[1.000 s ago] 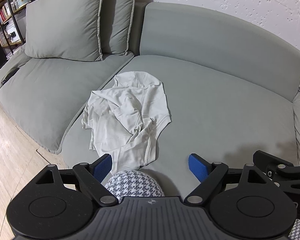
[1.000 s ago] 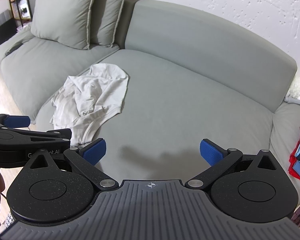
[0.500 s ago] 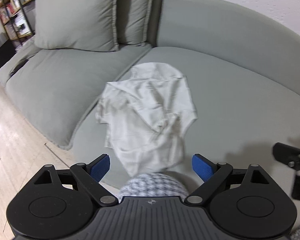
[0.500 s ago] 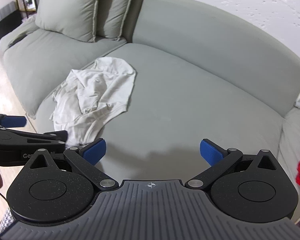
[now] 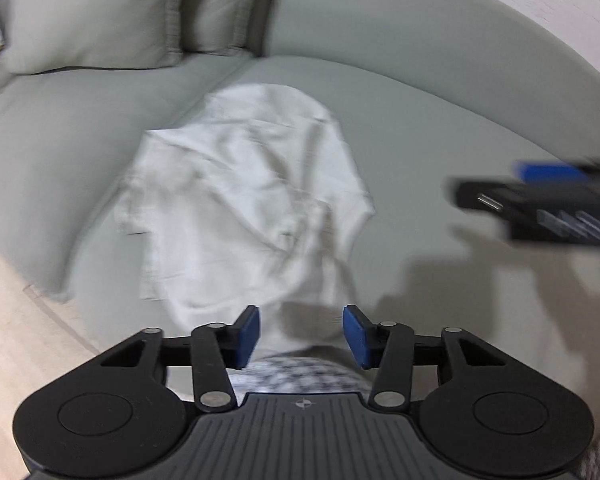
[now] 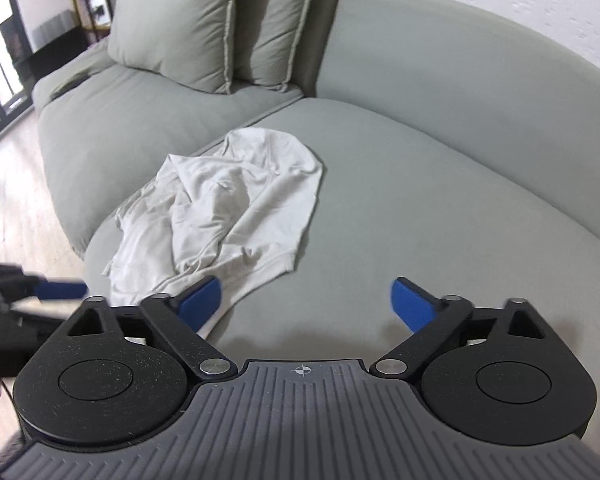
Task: Fold clothes
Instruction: 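Grasp the white T-shirt with the left gripper while the right gripper grasps beside it, then lift the T-shirt high with both grippers to shake it out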
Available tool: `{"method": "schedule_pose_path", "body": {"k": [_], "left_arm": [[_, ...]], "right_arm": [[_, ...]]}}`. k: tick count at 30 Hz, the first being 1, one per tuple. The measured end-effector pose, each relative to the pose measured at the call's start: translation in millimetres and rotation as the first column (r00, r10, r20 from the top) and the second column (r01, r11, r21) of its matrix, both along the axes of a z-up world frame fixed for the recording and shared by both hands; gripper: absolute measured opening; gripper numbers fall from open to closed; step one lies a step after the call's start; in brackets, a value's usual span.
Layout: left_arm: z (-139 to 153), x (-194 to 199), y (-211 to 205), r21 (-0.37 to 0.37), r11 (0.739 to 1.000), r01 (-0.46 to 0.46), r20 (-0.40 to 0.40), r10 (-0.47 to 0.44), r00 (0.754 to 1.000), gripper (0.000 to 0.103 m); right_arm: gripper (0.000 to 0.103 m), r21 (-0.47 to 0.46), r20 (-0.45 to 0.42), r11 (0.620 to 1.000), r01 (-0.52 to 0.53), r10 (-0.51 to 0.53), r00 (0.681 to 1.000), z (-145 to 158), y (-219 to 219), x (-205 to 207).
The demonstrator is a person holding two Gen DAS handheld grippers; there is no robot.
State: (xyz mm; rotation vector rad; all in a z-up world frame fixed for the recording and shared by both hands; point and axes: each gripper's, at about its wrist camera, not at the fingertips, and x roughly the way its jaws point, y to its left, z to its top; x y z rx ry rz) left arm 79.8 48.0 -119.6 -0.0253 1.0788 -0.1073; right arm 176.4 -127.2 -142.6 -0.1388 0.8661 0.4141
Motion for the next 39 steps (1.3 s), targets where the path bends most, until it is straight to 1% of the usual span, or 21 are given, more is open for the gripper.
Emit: {"method": "schedule_pose_path", "body": {"k": [4,5,8,10,11,13,15,16,19,20,21,22,23,24,25,27,29,31,33,36,39], "left_arm": [[-21.9,14.7,-13.0,0.065,0.998,0.022,-0.014,-0.021,1.0,0.049],[-27.4,18.8,-13.9,0.074,0.997,0.021,-0.022,-0.02,1.0,0.052],[-43.2,29.3,-13.2,0.072,0.997,0.012,-0.055,-0.008,0.998,0.059],[-52.8,34.3,-11.1,0.072,0.997,0.008,-0.074,-0.002,0.997,0.058],[-56.6,36.4,-10.3,0.073,0.997,0.007,-0.081,-0.001,0.997,0.056],[-60.3,39.8,-10.0,0.074,0.997,0.004,-0.087,0.002,0.996,0.055],[-63.5,43.2,-9.1,0.079,0.997,-0.005,-0.092,0.012,0.996,0.049],[-64.0,44.3,-8.5,0.078,0.997,-0.01,-0.092,0.017,0.996,0.048],[-65.4,45.3,-2.0,0.056,0.998,-0.034,-0.089,0.039,0.995,0.04],[-65.4,45.9,0.0,0.05,0.998,-0.035,-0.089,0.039,0.995,0.039],[-65.0,46.3,2.3,0.045,0.998,-0.036,-0.088,0.04,0.995,0.035],[-63.6,46.1,4.9,0.043,0.998,-0.041,-0.085,0.044,0.995,0.03],[-62.4,46.2,7.3,0.042,0.998,-0.046,-0.082,0.049,0.995,0.022],[-60.9,46.6,9.0,0.042,0.998,-0.051,-0.078,0.055,0.995,0.015],[-58.2,45.8,10.9,0.039,0.998,-0.058,-0.072,0.06,0.996,0.013],[-51.9,43.9,14.4,0.033,0.997,-0.07,-0.057,0.072,0.996,0.011],[-37.4,41.2,13.6,0.046,0.996,-0.073,-0.009,0.073,0.997,0.011],[-12.0,39.9,7.9,0.077,0.995,-0.06,0.081,0.054,0.995,0.011],[20.2,42.7,1.1,0.098,0.994,-0.048,0.176,0.03,0.984,0.01],[71.6,49.5,-9.1,0.115,0.993,-0.034,0.309,-0.003,0.951,0.009],[136.2,53.1,-26.9,0.111,0.994,-0.007,0.444,-0.043,0.895,0.009]], "right_arm": [[0.058,0.012,-0.035,0.999,-0.046,0.047,0.998,-28.3,7.8,37.2],[0.056,0.02,-0.05,0.998,-0.059,0.06,0.997,-35.4,9.1,45.2],[0.057,0.047,-0.089,0.995,-0.083,0.087,0.992,-56.0,15.3,67.5],[0.057,0.066,-0.11,0.993,-0.093,0.1,0.989,-69.7,19.2,78.3],[0.058,0.078,-0.122,0.992,-0.094,0.103,0.987,-77.0,20.2,82.2],[0.059,0.098,-0.146,0.991,-0.095,0.108,0.983,-91.7,24.9,92.3],[0.059,0.109,-0.17,0.99,-0.095,0.113,0.979,-107.5,30.4,101.4],[0.059,0.105,-0.184,0.99,-0.094,0.112,0.976,-116.1,33.6,105.4],[0.06,0.112,-0.206,0.989,-0.093,0.115,0.972,-136.6,42.5,112.4],[0.058,0.115,-0.199,0.989,-0.093,0.114,0.973,-140.6,45.4,112.4],[0.055,0.105,-0.187,0.99,-0.095,0.113,0.976,-142.4,48.7,111.5],[0.045,0.091,-0.178,0.991,-0.102,0.117,0.977,-143.1,52.0,110.7],[0.03,0.091,-0.174,0.99,-0.108,0.122,0.977,-141.2,53.5,109.6],[0.018,0.099,-0.176,0.989,-0.109,0.126,0.976,-137.7,53.6,108.3],[0.013,0.113,-0.183,0.988,-0.106,0.126,0.975,-133.9,52.6,107.2],[0.012,0.14,-0.186,0.986,-0.085,0.11,0.976,-122.7,46.8,102.7],[0.012,0.15,-0.163,0.987,-0.064,0.089,0.983,-107.7,40.0,95.6],[0.012,0.169,-0.126,0.985,-0.032,0.054,0.991,-86.5,29.3,86.7],[0.011,0.184,-0.059,0.983,0.002,0.009,0.998,-56.4,17.2,74.7],[0.01,0.185,0.062,0.982,0.041,-0.054,0.997,-8.2,2.9,57.0],[0.01,0.194,0.185,0.978,0.082,-0.118,0.976,48.1,-15.1,36.4]]}}
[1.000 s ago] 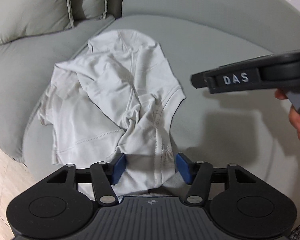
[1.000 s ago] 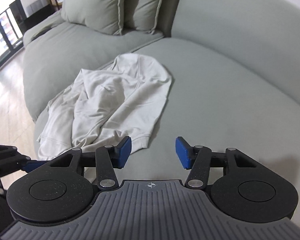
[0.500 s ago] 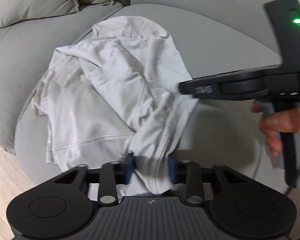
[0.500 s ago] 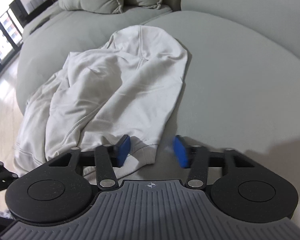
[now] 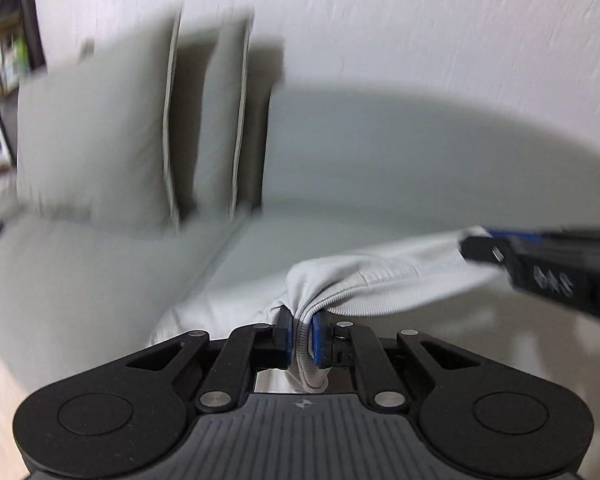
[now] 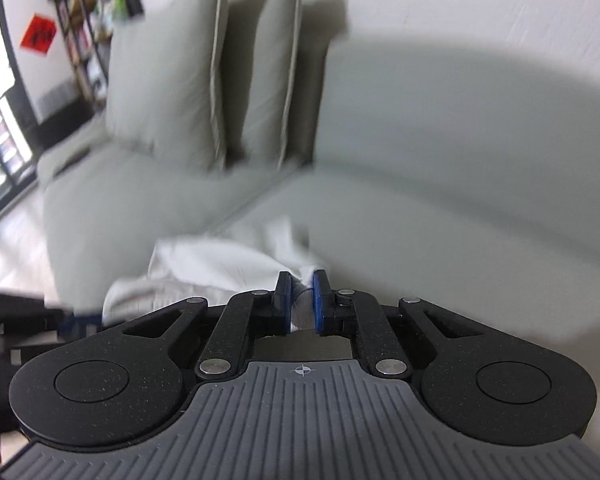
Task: Fold clothes
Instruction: 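Lift the T-shirt high with both grippers to shake it out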
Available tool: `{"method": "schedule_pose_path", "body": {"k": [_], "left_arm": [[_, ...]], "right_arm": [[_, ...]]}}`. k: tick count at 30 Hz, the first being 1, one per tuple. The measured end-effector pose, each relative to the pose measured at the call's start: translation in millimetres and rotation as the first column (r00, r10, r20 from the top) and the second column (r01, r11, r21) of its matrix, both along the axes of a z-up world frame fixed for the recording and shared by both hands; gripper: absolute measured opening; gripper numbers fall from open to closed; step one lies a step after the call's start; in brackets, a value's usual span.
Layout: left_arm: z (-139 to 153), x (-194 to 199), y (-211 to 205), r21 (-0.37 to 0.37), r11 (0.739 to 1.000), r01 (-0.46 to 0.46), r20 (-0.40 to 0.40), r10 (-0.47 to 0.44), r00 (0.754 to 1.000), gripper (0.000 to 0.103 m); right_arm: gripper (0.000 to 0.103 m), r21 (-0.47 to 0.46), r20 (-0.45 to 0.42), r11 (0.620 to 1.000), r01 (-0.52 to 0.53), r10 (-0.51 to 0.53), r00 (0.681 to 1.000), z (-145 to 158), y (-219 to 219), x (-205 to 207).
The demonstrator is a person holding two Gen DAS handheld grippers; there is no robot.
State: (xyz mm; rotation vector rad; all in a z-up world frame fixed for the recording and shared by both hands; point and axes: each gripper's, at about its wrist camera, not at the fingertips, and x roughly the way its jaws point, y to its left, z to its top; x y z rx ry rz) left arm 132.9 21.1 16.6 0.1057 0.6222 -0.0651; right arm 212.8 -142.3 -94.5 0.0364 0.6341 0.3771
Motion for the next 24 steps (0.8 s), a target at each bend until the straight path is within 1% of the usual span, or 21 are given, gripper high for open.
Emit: {"method": "schedule_pose_path", "body": {"k": [2,3,4,5,7,9,11,12,14,15,17,19,21,23,24], "left_arm": [[30.7,-3.8,-15.0,0.008,0.999,0.033,0.07,-0.034,0.997,0.009],[47.8,-7.1,-24.1,0.014,0.999,0.053,0.112,-0.054,0.992,0.009],[69.4,-13.6,-37.2,0.024,0.997,0.078,0.168,-0.081,0.982,0.009],[88.4,-20.1,-48.9,0.032,0.994,0.101,0.217,-0.106,0.971,0.009],[115.4,-33.1,-67.2,0.037,0.989,0.14,0.282,-0.145,0.948,0.009],[142.4,-49.6,-90.1,0.055,0.98,0.19,0.35,-0.197,0.916,0.009],[154.5,-60.4,-104.0,0.061,0.972,0.228,0.382,-0.234,0.894,0.009],[158.9,-66.2,-108.9,0.063,0.967,0.246,0.395,-0.251,0.884,0.009],[169.1,-82.6,-119.6,0.068,0.954,0.29,0.436,-0.29,0.852,0.009],[171.6,-87.5,-122.6,0.075,0.951,0.301,0.45,-0.302,0.841,0.009],[181.2,-103.6,-129.6,0.089,0.938,0.336,0.476,-0.336,0.813,0.009],[187.1,-114.8,-131.7,0.087,0.926,0.366,0.492,-0.359,0.793,0.009],[193.9,-127.2,-133.3,0.086,0.914,0.396,0.512,-0.381,0.77,0.009],[207.2,-148.3,-132.1,0.092,0.903,0.421,0.556,-0.397,0.731,0.009],[216.2,-161.1,-131.3,0.094,0.895,0.435,0.581,-0.404,0.706,0.009]], "right_arm": [[0.01,0.012,0.075,0.999,0.039,-0.04,0.996,38.4,-15.3,-15.8],[0.01,0.014,0.11,0.998,0.057,-0.058,0.992,55.0,-22.2,-23.4],[0.01,0.015,0.156,0.997,0.079,-0.081,0.985,75.5,-31.2,-34.2],[0.01,0.016,0.214,0.994,0.108,-0.109,0.971,100.7,-42.8,-48.9],[0.01,0.007,0.319,0.987,0.164,-0.157,0.935,143.9,-63.8,-78.7],[0.01,-0.011,0.403,0.976,0.216,-0.194,0.894,179.2,-81.8,-107.7],[0.01,-0.024,0.466,0.963,0.267,-0.226,0.855,206.7,-96.0,-134.5],[0.01,-0.028,0.491,0.956,0.293,-0.243,0.837,217.2,-103.0,-147.6],[0.009,-0.035,0.54,0.938,0.346,-0.274,0.796,237.8,-116.9,-173.4],[0.009,-0.037,0.562,0.929,0.369,-0.285,0.776,246.3,-123.2,-185.2],[0.009,-0.041,0.59,0.915,0.401,-0.301,0.749,259.7,-133.5,-206.7],[0.009,-0.051,0.612,0.904,0.424,-0.307,0.729,268.2,-137.1,-226.9],[0.009,-0.058,0.649,0.887,0.459,-0.316,0.692,276.5,-138.3,-251.8],[0.009,-0.059,0.682,0.871,0.489,-0.322,0.656,285.3,-140.2,-277.4],[0.009,-0.054,0.695,0.867,0.495,-0.323,0.642,290.9,-141.5,-291.6]]}}
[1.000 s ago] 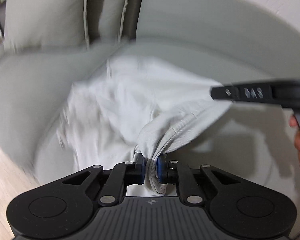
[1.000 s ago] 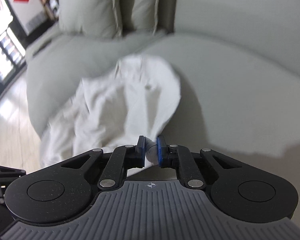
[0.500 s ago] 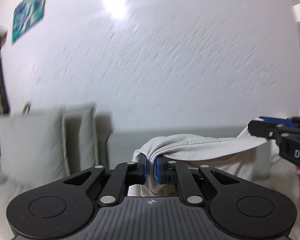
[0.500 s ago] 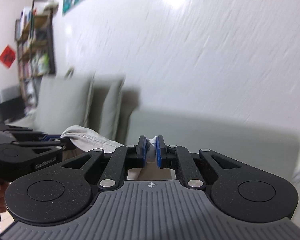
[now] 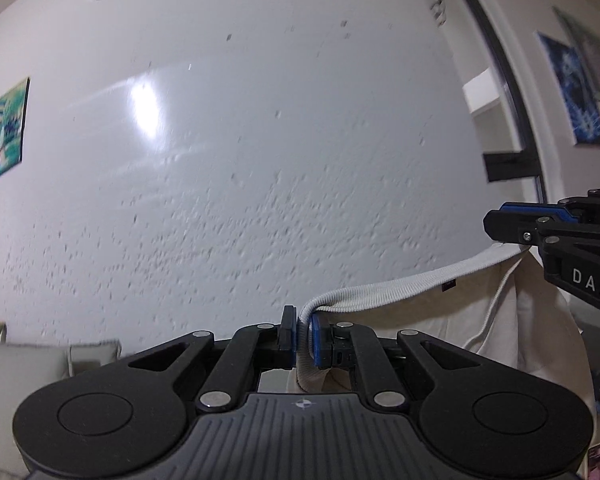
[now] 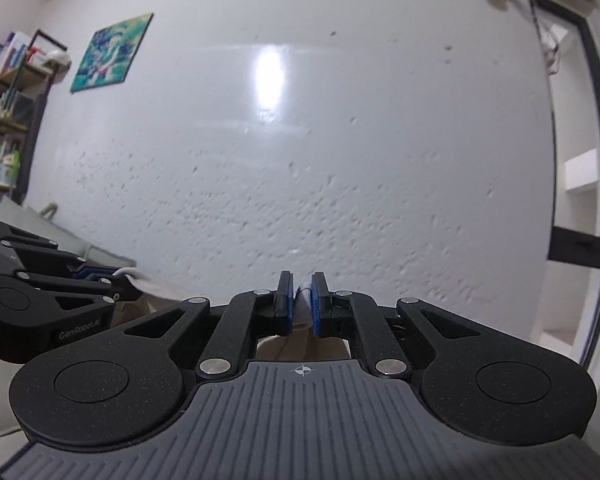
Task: Fold clothes
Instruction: 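Lift the T-shirt high with both grippers to shake it out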
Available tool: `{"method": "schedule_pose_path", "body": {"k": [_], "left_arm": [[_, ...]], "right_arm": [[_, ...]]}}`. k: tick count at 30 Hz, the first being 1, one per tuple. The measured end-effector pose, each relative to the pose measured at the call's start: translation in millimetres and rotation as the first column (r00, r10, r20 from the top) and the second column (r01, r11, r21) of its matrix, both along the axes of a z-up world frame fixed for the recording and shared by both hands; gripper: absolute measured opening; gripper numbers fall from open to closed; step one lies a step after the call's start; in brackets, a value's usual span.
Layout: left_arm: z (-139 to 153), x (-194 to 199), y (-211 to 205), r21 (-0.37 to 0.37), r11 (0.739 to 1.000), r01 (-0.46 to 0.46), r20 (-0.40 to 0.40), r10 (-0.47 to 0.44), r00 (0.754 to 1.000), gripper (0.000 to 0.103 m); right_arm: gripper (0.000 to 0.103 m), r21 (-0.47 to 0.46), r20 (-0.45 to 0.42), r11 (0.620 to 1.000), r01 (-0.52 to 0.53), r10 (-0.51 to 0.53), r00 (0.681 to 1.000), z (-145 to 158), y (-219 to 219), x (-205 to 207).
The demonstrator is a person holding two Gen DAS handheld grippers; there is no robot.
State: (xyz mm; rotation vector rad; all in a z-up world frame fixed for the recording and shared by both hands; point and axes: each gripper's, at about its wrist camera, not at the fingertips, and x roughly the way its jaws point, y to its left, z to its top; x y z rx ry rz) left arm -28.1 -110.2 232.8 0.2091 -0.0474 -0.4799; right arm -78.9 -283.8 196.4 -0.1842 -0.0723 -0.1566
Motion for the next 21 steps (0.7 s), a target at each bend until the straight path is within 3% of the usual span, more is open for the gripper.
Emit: {"method": "schedule_pose_path", "body": {"k": [6,10,12,15,17,21], "left_arm": [[36.3,-60.7,-0.4,-0.02,0.998,0.064,0.149,-0.061,0.987,0.009],[44.3,-71.7,-7.0,-0.003,0.997,0.074,0.176,-0.073,0.982,0.009],[35.5,-61.9,-13.9,0.016,0.997,0.072,0.144,-0.074,0.987,0.009],[3.8,-30.2,-29.8,0.056,0.997,0.052,0.049,-0.055,0.997,0.009],[-25.4,-2.6,-39.0,0.091,0.995,0.037,-0.029,-0.034,0.999,0.009],[-102.2,80.3,-67.4,0.192,0.981,-0.006,-0.18,0.042,0.983,0.009]], "right_arm": [[0.009,-0.072,0.107,0.997,0.041,-0.034,0.994,45.3,0.4,-82.2],[0.009,-0.13,0.148,0.99,0.052,-0.032,0.988,64.5,7.2,-112.2],[0.009,-0.156,0.142,0.986,0.053,-0.03,0.989,67.9,10.0,-116.2],[0.009,-0.139,0.085,0.99,0.033,-0.022,0.996,55.2,5.6,-88.9],[0.009,-0.112,0.031,0.994,0.019,-0.015,0.999,35.2,-5.4,-63.5],[0.009,-0.028,-0.158,1.0,-0.013,0.008,0.987,-31.1,-29.1,24.7]]}}
